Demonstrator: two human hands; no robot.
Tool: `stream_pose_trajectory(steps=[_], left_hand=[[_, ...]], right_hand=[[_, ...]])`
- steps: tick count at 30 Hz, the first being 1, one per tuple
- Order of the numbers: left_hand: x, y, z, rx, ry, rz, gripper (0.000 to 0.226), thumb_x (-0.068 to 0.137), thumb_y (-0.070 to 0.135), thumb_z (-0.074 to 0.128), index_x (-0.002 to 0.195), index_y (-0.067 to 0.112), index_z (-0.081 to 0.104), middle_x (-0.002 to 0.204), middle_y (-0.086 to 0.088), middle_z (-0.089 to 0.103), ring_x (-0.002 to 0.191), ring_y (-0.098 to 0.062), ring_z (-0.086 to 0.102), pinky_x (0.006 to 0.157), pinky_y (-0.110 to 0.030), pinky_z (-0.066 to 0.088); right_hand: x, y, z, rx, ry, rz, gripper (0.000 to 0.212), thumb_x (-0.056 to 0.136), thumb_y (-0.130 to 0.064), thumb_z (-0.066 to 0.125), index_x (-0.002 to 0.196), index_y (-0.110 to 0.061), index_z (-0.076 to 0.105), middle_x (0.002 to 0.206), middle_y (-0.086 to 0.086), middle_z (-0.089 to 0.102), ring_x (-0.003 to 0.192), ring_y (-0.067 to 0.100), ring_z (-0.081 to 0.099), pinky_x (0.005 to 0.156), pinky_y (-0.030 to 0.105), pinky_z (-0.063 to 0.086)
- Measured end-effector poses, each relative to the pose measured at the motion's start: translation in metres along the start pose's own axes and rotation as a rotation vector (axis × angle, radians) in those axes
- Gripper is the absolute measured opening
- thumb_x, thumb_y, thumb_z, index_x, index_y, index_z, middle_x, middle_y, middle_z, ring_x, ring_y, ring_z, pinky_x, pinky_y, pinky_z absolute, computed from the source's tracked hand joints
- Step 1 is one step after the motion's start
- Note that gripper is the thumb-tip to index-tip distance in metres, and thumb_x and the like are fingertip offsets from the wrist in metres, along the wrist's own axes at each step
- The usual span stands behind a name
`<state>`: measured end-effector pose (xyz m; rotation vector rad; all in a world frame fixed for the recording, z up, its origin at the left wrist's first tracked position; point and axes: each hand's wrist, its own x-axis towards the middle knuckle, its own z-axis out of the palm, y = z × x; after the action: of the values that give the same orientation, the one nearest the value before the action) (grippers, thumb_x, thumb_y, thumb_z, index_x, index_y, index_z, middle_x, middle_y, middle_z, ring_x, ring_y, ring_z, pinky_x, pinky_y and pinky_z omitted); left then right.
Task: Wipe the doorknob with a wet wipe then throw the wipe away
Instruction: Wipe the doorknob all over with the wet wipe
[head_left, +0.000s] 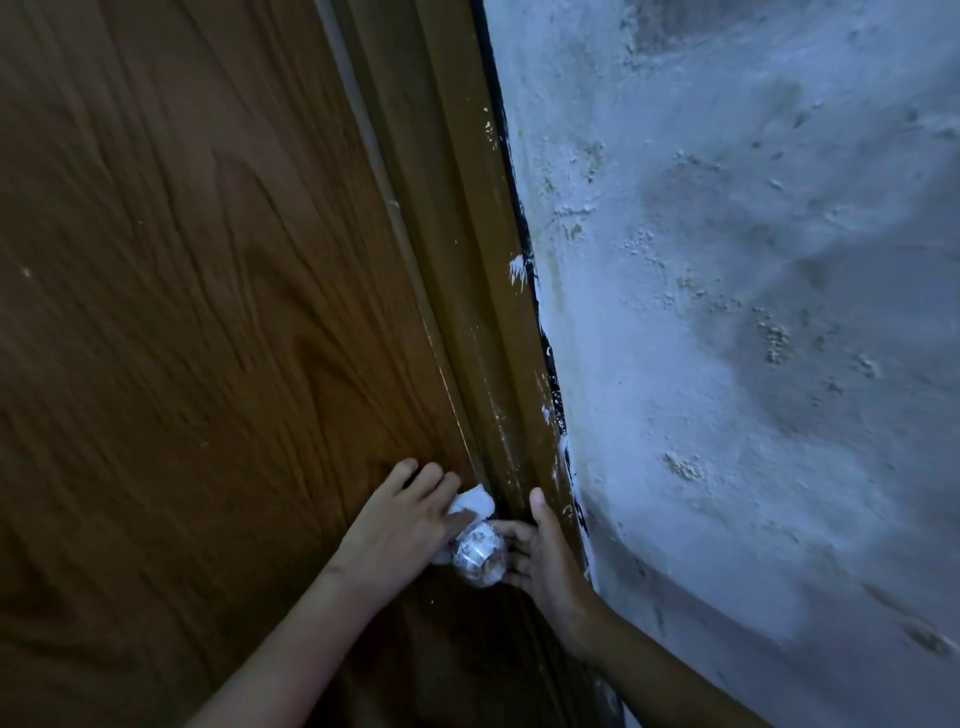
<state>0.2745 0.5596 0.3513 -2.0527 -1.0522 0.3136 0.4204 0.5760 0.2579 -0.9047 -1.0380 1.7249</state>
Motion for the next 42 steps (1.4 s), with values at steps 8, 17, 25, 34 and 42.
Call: stream_pose_trajectory(steps=[8, 17, 25, 34, 42], left_hand=[[-0.046, 0.011, 0.017, -0.091, 0.102, -0.121, 0.064, 0.046, 0.018, 0.085, 0.106, 0.025, 0.065, 0.093, -0.007, 0.058, 0.087, -0.025, 0.041, 0.078, -0.040, 0.029], [-0.027, -0.006, 0.004, -0.055, -0.015, 0.040, 0.063, 0.035, 0.030, 0.090, 0.096, 0.035, 0.071, 0.085, 0.000, 0.068, 0.084, -0.021, 0.054, 0.079, -0.038, 0.032], [-0.003, -0.008, 0.002, -0.010, -0.146, 0.111, 0.048, 0.094, 0.016, 0.039, 0.141, 0.021, 0.029, 0.142, -0.015, 0.030, 0.128, -0.033, 0.022, 0.108, -0.048, 0.018], [-0.023, -0.008, 0.001, -0.010, 0.078, -0.016, 0.054, 0.045, 0.025, 0.086, 0.098, 0.024, 0.072, 0.089, -0.003, 0.069, 0.089, -0.026, 0.043, 0.080, -0.038, 0.031], [-0.014, -0.001, 0.003, -0.005, 0.020, 0.008, 0.060, 0.041, 0.037, 0.087, 0.098, 0.034, 0.071, 0.091, 0.002, 0.069, 0.091, -0.022, 0.048, 0.081, -0.036, 0.032]], right_hand=[[0.001, 0.002, -0.003, -0.006, -0.030, -0.004, 0.068, 0.066, -0.070, 0.022, 0.083, -0.025, 0.070, 0.078, -0.015, 0.074, 0.081, 0.001, 0.068, 0.068, 0.022, 0.047], [0.006, 0.006, -0.002, 0.017, 0.008, 0.009, 0.074, 0.063, -0.074, 0.026, 0.092, -0.022, 0.069, 0.093, -0.006, 0.072, 0.088, 0.009, 0.067, 0.070, 0.026, 0.048], [0.005, 0.007, 0.001, 0.015, 0.040, 0.006, 0.072, 0.061, -0.076, 0.026, 0.087, -0.023, 0.068, 0.086, -0.009, 0.073, 0.087, 0.010, 0.067, 0.068, 0.026, 0.048], [-0.002, 0.001, 0.004, 0.031, 0.062, 0.008, 0.062, 0.084, -0.062, 0.020, 0.088, -0.021, 0.067, 0.092, -0.003, 0.071, 0.091, 0.014, 0.065, 0.071, 0.028, 0.048], [0.001, 0.003, 0.003, 0.048, 0.083, 0.015, 0.062, 0.087, -0.059, 0.021, 0.078, -0.020, 0.069, 0.071, -0.012, 0.074, 0.079, 0.009, 0.067, 0.063, 0.027, 0.048]])
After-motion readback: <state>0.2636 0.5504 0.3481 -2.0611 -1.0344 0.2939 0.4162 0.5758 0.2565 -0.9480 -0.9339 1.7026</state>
